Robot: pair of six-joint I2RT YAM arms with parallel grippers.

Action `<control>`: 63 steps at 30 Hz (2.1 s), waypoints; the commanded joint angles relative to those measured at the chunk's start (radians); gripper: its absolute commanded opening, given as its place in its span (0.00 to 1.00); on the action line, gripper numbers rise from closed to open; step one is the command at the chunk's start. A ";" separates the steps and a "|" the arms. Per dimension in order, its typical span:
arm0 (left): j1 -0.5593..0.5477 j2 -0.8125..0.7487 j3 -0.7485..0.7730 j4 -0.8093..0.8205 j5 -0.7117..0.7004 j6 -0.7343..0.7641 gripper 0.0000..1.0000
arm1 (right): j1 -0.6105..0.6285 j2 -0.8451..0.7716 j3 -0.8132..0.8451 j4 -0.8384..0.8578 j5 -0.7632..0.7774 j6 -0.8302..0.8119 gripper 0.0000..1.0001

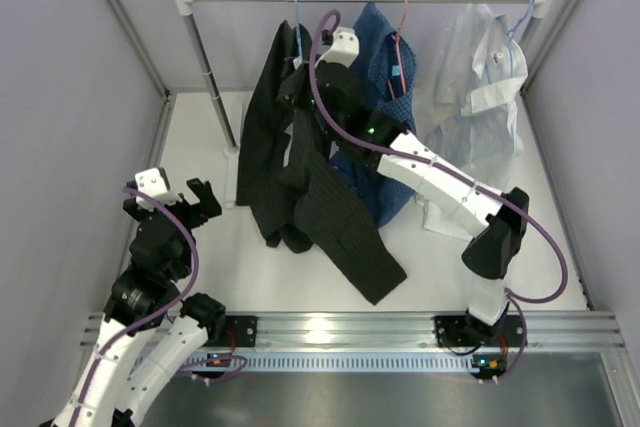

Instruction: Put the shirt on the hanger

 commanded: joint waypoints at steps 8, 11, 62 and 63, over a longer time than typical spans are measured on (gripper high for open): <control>0.007 0.000 -0.013 0.053 0.015 -0.002 0.98 | -0.057 -0.114 -0.164 0.208 -0.184 0.055 0.04; 0.009 0.003 -0.011 0.053 0.019 -0.002 0.98 | -0.081 -0.163 -0.221 0.226 -0.218 0.054 0.26; 0.150 -0.182 -0.079 -0.086 0.281 -0.028 0.98 | -0.083 -1.452 -1.097 -0.592 0.229 -0.206 0.99; 0.150 -0.182 -0.079 -0.086 0.281 -0.030 0.98 | -0.083 -1.455 -1.095 -0.592 0.226 -0.206 0.99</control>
